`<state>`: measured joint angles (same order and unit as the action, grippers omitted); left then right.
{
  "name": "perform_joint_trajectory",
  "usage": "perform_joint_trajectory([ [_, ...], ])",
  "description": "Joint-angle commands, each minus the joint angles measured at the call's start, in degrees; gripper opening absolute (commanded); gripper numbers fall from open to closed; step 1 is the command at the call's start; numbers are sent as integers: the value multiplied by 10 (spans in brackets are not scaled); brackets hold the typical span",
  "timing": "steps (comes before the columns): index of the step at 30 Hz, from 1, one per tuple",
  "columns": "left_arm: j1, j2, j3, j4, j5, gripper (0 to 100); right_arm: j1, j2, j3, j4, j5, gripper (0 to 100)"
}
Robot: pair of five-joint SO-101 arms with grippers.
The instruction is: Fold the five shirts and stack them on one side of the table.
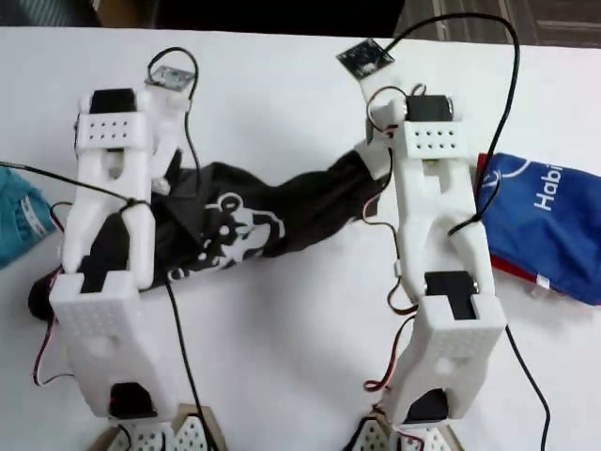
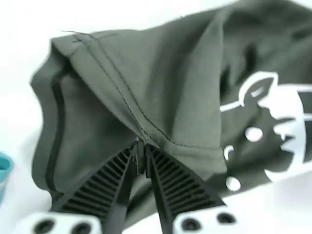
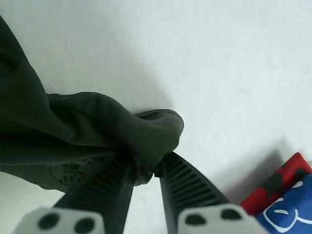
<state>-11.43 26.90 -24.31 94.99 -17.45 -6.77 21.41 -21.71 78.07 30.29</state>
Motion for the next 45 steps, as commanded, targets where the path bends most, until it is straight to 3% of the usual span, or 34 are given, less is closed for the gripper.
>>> perform_joint_trajectory([
  [1,-4,-4,-26,28,4,90,-3,-30,-27,-24,2,23],
  [6,-3,-8,-28,29,4,254,9,-34,-25,-22,24,24],
  [16,43,-4,-22,14,-2,252,81,-29,-24,-14,162,24],
  [27,59,-3,62,-125,-2,251,92,-29,-24,-16,179,24],
  [38,48,-4,121,-213,-32,183,88,-29,-24,-17,179,24],
  [42,45,-10,114,-213,-43,23,88,-29,-24,-18,179,24],
  [45,20,-10,61,-192,-41,28,88,-29,-24,-18,179,24],
])
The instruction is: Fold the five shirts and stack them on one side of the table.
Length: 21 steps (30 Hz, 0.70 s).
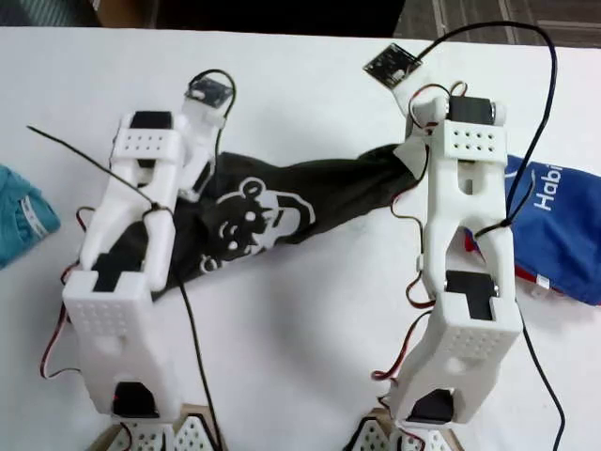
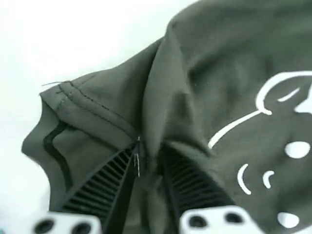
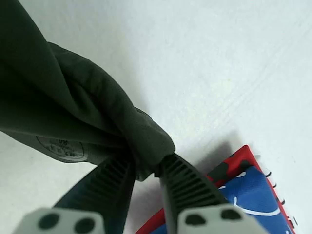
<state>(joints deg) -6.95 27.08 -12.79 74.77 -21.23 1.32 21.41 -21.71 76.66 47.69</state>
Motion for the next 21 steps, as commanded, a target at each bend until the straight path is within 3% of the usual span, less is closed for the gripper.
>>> perform_joint_trajectory([
  [1,-35,-11,-78,19,-4,22,7,-29,-24,-6,5,24],
  [5,-66,-11,-180,79,-4,26,7,-29,-24,-41,-6,22],
  [14,-81,-11,-400,244,-4,26,7,-35,-27,-87,-221,22],
  [21,-84,-12,-483,275,-4,26,7,-120,-35,-60,-250,21],
])
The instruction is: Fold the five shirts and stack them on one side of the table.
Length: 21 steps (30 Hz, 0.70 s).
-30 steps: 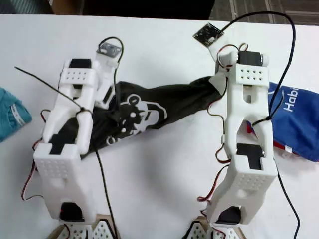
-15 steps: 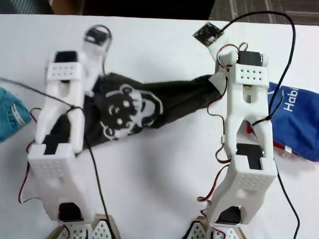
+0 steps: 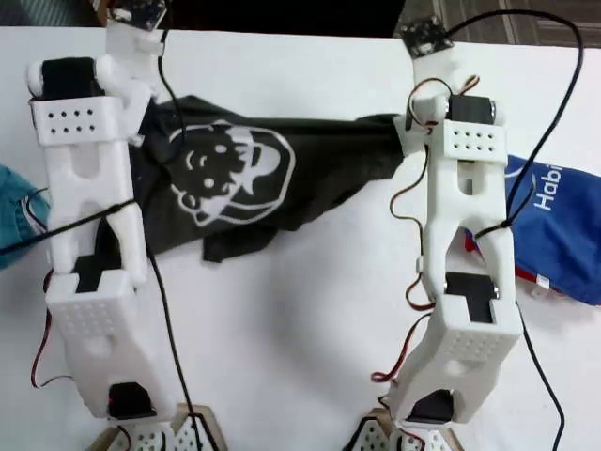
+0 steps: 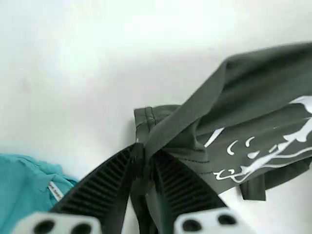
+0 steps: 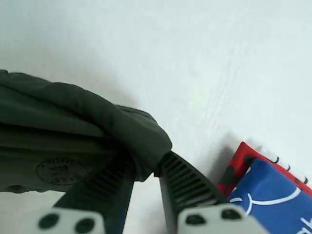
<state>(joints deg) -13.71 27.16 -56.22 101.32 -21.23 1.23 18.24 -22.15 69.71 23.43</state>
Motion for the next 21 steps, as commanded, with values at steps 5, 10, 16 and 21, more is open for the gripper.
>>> perform_joint_trajectory([
  [5,-14,-30,-102,10,-4,26,7,-159,-33,7,-6,21],
  [10,-15,-77,-145,10,-4,26,7,-187,-33,-10,-4,21],
  [16,-18,-148,-175,10,-4,26,-5,-237,-33,-54,-4,21],
  [21,-18,-180,-167,10,-4,26,-49,-312,-29,-1,-4,20],
])
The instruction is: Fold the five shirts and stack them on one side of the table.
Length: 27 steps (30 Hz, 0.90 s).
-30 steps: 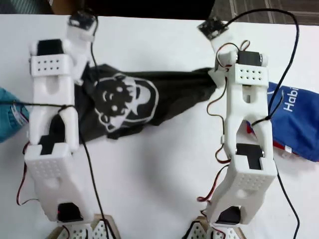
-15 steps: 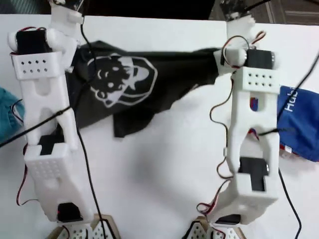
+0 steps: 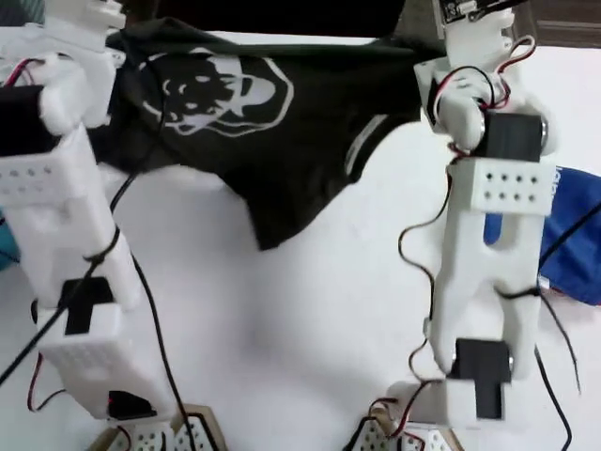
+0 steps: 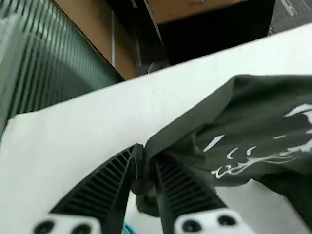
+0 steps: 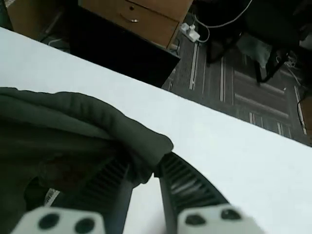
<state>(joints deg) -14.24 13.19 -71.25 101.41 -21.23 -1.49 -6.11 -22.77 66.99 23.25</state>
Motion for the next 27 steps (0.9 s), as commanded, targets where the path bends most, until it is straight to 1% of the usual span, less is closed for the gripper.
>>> perform_joint_trajectory([
  [1,-13,-40,-6,9,-4,26,-34,-81,-22,48,-4,20],
  [3,-14,-40,36,9,-6,26,-60,-97,-16,107,0,20],
  [5,-14,-40,105,9,-7,26,-85,-102,7,167,15,20],
  [8,-20,-40,234,9,-11,26,-119,-102,42,255,50,21],
  [10,-23,-39,320,9,-33,26,-138,-102,74,296,66,21],
  [15,-48,-40,509,8,-108,26,-159,-112,215,307,71,24],
  [18,-78,-39,594,4,-140,26,-200,-147,319,307,77,24],
  [21,-109,-39,655,4,-171,26,-256,-211,416,307,122,30],
  [23,-129,-39,686,4,-185,26,-283,-267,471,308,137,75],
  [27,-169,-39,733,4,-203,26,-304,-388,549,309,161,228],
])
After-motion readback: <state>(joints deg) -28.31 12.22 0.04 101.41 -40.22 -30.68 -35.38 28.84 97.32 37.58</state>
